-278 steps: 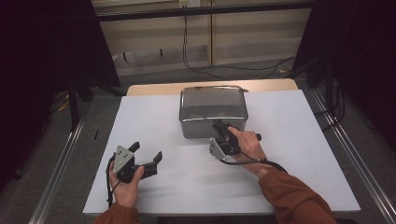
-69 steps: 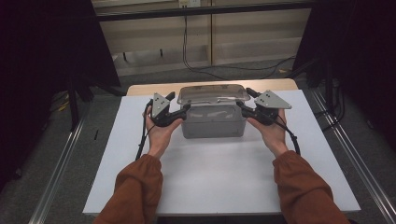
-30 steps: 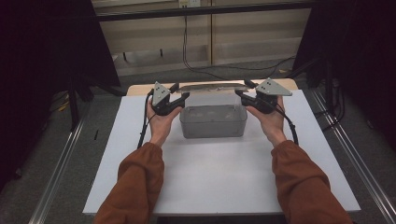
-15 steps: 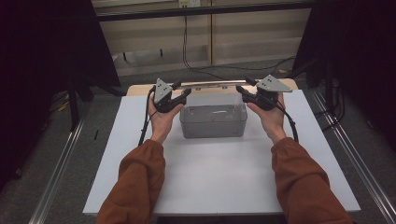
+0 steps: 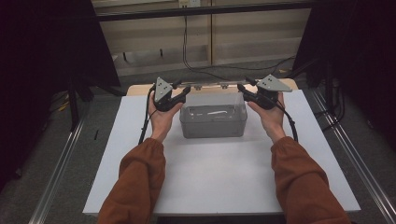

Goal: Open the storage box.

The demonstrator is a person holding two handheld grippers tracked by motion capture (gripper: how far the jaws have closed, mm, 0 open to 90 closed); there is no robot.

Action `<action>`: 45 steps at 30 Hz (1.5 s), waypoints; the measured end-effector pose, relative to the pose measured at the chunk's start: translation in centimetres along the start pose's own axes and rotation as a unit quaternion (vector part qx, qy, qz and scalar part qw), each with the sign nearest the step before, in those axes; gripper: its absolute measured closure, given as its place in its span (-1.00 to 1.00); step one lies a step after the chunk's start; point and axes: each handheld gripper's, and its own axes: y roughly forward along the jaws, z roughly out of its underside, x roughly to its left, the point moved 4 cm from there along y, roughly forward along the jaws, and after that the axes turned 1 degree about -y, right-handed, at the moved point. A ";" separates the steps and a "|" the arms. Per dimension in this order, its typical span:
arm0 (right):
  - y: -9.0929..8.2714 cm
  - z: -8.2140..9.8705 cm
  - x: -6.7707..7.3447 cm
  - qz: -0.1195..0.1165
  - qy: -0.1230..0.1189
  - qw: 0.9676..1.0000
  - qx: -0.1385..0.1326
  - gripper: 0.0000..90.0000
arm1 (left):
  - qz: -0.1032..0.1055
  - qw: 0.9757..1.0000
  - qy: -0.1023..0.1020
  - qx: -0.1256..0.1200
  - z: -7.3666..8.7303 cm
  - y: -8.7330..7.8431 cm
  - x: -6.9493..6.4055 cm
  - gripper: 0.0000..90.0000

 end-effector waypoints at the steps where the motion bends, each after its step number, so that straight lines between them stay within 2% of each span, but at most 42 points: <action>1: 0.1 0.0 0.0 0.002 -0.001 1.000 0.000 0.27 | 0.000 1.000 0.001 0.001 0.0 0.0 0.1 0.19; 5: 0.2 0.1 -0.1 0.005 -0.002 1.000 0.000 0.27 | -0.006 1.000 0.001 0.002 0.0 0.1 0.2 0.17; 10: 0.5 0.1 -0.4 0.003 -0.001 1.000 0.004 0.37 | -0.013 1.000 0.001 0.003 -0.1 0.4 0.4 0.09; 21: 1.1 -0.4 -0.8 0.005 -0.003 1.000 -0.004 0.46 | -0.027 1.000 0.000 0.002 0.0 0.6 1.5 0.22; 25: 1.3 -0.4 -1.0 0.003 -0.001 1.000 -0.003 0.45 | -0.029 1.000 -0.006 0.004 0.2 0.7 1.6 0.24; 27: 1.5 -0.5 -1.1 0.003 -0.004 1.000 -0.002 0.45 | -0.028 1.000 -0.005 0.002 0.3 0.9 1.6 0.31; 34: 2.0 -0.4 -1.3 0.003 -0.009 1.000 0.005 0.44 | -0.030 0.999 0.011 0.004 0.0 1.5 1.4 0.38; 45: 2.9 0.2 -2.2 0.009 0.008 1.000 0.011 0.37 | -0.036 0.999 0.009 0.007 -0.1 2.0 1.8 0.41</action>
